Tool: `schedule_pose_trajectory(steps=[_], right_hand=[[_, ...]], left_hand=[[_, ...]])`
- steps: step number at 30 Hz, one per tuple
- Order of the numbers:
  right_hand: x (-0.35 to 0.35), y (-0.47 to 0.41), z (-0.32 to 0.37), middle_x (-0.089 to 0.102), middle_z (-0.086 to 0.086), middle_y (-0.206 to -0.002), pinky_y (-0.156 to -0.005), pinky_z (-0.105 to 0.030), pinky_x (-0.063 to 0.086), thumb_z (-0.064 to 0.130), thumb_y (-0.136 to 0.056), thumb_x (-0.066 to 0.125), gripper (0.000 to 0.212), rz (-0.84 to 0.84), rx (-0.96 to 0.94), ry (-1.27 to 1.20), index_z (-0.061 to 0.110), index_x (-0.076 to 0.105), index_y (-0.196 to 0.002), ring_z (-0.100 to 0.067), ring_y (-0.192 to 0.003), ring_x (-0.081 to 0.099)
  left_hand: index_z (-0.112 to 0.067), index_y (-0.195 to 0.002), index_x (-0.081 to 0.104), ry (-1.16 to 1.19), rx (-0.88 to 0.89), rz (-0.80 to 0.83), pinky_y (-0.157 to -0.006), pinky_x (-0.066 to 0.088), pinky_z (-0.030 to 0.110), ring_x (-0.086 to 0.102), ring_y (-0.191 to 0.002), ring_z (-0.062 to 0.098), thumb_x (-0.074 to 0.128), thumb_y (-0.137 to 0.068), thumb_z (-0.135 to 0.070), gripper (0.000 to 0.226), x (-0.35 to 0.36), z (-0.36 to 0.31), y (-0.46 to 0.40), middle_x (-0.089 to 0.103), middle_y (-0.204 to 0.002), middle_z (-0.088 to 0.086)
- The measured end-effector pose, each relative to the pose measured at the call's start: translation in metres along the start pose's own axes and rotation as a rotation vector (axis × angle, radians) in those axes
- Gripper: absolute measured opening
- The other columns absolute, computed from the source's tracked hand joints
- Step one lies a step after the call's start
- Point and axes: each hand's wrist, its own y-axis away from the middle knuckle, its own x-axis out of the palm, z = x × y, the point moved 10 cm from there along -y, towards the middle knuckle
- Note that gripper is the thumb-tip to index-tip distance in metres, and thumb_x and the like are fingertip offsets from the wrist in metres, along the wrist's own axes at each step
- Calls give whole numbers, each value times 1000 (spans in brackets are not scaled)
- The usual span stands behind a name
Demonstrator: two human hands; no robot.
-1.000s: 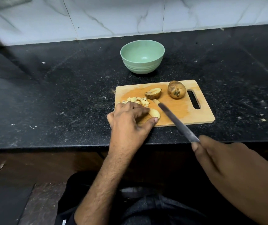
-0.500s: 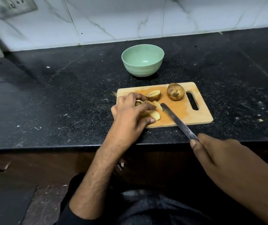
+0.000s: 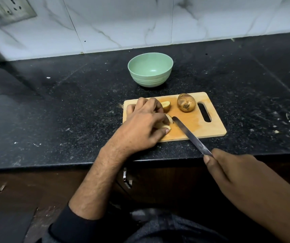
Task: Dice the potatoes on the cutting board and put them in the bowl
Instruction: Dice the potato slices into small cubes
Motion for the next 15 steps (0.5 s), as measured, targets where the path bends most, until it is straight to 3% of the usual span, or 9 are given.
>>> schedule_pose_trajectory(steps=[7, 11, 15], right_hand=[[5, -4, 5, 56, -1, -63, -53, -28, 46, 57, -98, 19, 39, 36, -4, 7, 31, 39, -79, -11, -53, 56], [11, -4, 4, 57, 0, -68, -59, -28, 51, 58, -99, 18, 38, 43, 15, 27, 32, 38, -81, -11, -59, 58], [15, -6, 5, 56, 2, -67, -59, -26, 49, 56, -100, 18, 37, 28, 20, 31, 31, 36, -79, -9, -59, 56]], left_hand=[[-33, -108, 67, 9, -206, -145, -94, 24, 38, 33, -109, 10, 63, -90, -48, 23, 3, 2, 13, 44, -108, -14], [-33, -106, 68, -17, -316, -244, -91, 23, 38, 37, -109, 12, 61, -91, -47, 21, 4, 1, 23, 51, -102, -14], [-34, -107, 68, 20, -340, -241, -90, 20, 35, 34, -108, 11, 62, -90, -50, 23, 6, 6, 24, 48, -105, -14]])
